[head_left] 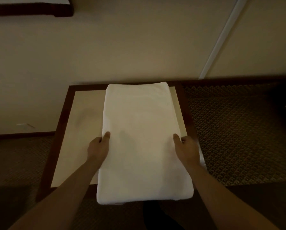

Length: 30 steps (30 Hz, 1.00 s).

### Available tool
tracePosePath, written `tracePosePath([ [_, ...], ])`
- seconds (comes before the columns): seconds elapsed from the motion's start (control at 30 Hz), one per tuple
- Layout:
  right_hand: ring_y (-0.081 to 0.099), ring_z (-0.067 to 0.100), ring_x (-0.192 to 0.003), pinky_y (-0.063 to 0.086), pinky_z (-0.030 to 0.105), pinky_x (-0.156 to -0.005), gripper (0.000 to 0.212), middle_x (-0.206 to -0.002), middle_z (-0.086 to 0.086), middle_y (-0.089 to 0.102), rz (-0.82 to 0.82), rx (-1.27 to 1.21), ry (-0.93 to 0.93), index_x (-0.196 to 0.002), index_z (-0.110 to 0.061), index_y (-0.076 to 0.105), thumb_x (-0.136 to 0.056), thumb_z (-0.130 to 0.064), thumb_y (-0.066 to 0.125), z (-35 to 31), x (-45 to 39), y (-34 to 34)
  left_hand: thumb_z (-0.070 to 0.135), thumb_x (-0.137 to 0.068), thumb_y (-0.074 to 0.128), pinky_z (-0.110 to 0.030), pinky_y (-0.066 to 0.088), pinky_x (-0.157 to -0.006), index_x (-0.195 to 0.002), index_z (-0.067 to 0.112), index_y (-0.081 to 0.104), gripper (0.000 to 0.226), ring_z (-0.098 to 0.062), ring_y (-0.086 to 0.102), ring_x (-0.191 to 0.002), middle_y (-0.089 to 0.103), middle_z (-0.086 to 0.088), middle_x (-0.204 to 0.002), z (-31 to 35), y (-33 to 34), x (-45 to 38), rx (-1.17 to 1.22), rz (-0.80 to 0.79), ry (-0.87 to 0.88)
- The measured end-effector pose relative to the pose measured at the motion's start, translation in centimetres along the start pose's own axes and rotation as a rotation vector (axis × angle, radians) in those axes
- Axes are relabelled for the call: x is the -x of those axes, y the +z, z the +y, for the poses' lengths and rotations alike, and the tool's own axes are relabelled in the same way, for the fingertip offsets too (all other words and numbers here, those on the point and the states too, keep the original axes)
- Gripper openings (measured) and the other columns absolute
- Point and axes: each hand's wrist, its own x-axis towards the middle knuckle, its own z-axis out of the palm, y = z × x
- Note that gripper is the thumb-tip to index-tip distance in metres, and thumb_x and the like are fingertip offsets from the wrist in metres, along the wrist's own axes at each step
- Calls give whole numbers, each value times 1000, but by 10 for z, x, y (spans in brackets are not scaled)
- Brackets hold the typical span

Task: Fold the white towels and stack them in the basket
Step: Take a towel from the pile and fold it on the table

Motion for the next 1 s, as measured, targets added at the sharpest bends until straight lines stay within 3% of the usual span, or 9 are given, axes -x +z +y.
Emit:
tracePosePath([
  [0.1,66,26,-87,48,28,-70,37,-87,4,66,-37,-3,-75,-91,-8,65,-98,-45,59,-13,-26,1,56,-99,50,-45,51,-88,-116,6,64,55,-36,62,-101,67,-15,-113,12,8,-20,-82,79,60],
  [0.17,63,23,-84,41,24,-63,28,-90,3,63,27,89,-126,-95,-10,62,-102,-36,53,-12,-30,-1,55,-98,51,-43,50,-85,-119,10,59,51,-36,62,-102,67,-13,-114,10,14,-26,-208,146,109],
  [0.27,65,30,-92,48,33,-73,28,-98,6,65,34,186,-98,-103,-16,58,-103,-41,48,-11,-28,3,59,-97,47,-41,48,-80,-111,17,61,47,-34,63,-95,69,-9,-107,4,18,-24,-334,219,139],
  [0.4,66,31,-102,52,38,-85,51,-108,6,68,-7,198,-111,-115,-13,59,-96,-59,51,-33,-52,12,65,-98,37,-40,47,-78,-99,18,63,54,-30,58,-87,65,-7,-96,23,20,-46,-295,176,100],
  [0.57,67,34,-87,47,32,-67,26,-94,10,69,12,185,-184,-101,-18,56,-102,-43,49,-33,-72,11,62,-98,43,-45,53,-81,-93,15,60,50,-36,62,-89,66,-10,-95,40,27,-68,-237,203,172],
  [0.67,66,33,-87,38,29,-68,32,-88,8,64,23,275,-156,-98,-14,58,-103,-44,46,-40,-75,12,65,-95,42,-45,55,-79,-89,20,57,48,-35,63,-84,67,-8,-90,36,29,-68,-347,236,191],
  [0.8,59,21,-77,41,27,-69,43,-84,-2,61,24,237,-162,-97,-16,59,-96,-58,51,-68,-117,19,68,-95,43,-43,50,-83,-102,15,63,56,-37,63,-96,68,-9,-99,59,35,-96,-343,192,177],
  [0.9,64,27,-78,43,29,-65,31,-83,2,64,71,164,-215,-99,-14,59,-100,-45,54,-77,-145,26,66,-97,41,-42,50,-79,-100,13,61,56,-32,62,-89,64,-6,-94,81,40,-126,-218,164,182],
  [1.0,57,22,-75,37,26,-67,18,-83,-4,55,216,86,-311,-99,-13,60,-101,-30,56,-71,-145,30,60,-100,40,-44,52,-75,-104,13,57,50,-34,61,-86,65,-10,-96,80,47,-138,-256,262,274],
])
